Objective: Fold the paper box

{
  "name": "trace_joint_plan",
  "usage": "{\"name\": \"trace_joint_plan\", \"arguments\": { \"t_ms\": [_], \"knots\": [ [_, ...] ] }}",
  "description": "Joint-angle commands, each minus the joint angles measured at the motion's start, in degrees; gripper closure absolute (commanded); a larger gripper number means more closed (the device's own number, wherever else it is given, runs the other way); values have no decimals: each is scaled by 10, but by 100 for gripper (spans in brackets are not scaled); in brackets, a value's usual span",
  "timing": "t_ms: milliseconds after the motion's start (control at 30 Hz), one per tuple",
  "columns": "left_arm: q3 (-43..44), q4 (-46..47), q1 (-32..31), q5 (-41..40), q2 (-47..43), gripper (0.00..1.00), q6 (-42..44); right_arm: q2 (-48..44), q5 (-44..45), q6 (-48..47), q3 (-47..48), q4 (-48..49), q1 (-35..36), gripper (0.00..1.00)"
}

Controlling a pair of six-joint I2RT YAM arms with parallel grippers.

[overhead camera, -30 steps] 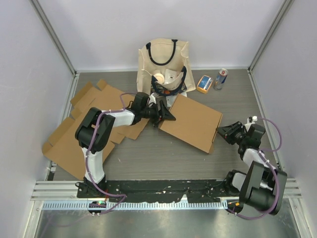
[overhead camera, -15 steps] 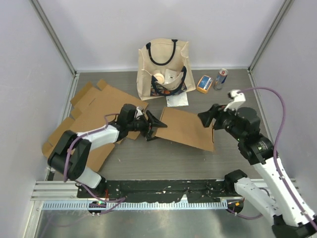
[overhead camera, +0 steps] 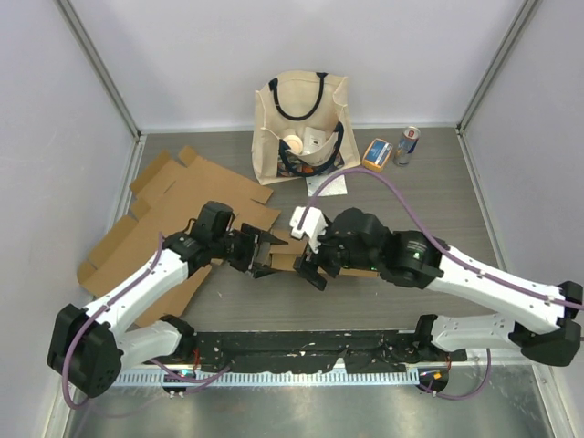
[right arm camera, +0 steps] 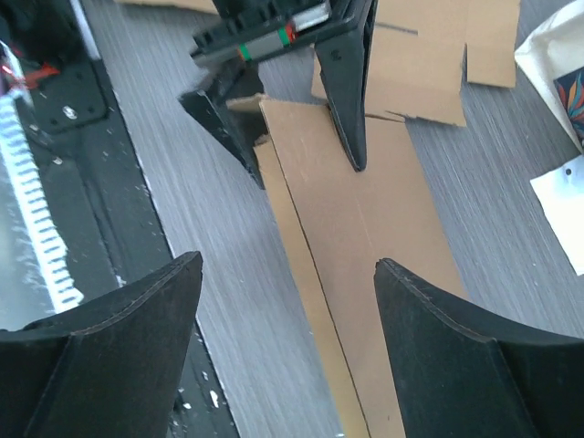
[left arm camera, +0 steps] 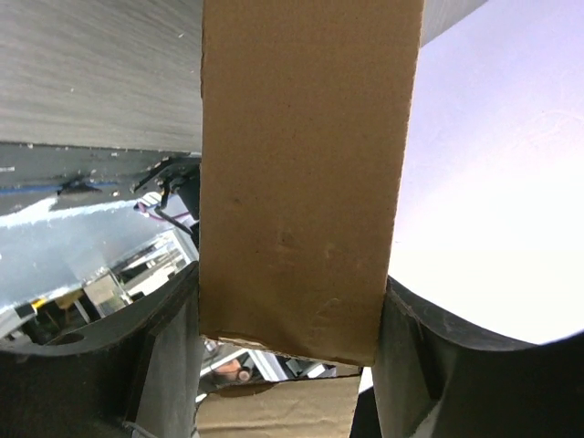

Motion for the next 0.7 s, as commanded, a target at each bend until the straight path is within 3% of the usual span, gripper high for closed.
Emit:
{"name": "trace_joint_plan", "arguments": {
  "t_ms": [0, 33, 200, 667],
  "knots": [
    [31, -113, -1, 57, 29, 81, -37, 36, 45, -76, 48, -51, 4, 18],
    [32, -104, -1, 64, 32, 85, -45, 55, 49, -82, 49, -58, 5, 19],
    [31, -86, 3, 60, 27, 84, -81, 76, 96, -124, 31, -45, 37, 17],
    [61, -118, 10, 75, 32, 73, -83, 122, 221, -187, -27, -13, 59, 16]
  ]
}}
